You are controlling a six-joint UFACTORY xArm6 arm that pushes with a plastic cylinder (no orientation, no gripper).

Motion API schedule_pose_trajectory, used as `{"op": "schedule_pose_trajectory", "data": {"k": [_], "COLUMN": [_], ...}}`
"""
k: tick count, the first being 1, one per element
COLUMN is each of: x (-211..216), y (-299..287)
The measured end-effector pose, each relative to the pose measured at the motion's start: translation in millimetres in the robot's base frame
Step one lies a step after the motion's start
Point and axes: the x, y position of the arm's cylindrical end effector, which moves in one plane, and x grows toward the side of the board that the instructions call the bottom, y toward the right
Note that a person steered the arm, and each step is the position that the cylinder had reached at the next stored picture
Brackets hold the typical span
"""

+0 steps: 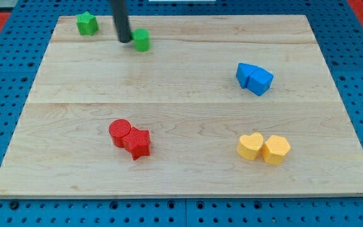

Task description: Slide the blue triangle parallel to the left of the green circle

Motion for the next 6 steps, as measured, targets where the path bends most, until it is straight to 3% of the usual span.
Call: {"op": "schedule_pose_trajectory", "data": {"k": [1,3,4,6], "x": [15.0,63.8,86.6,124.4], "y": [68.4,262.9,299.6,248.1]}}
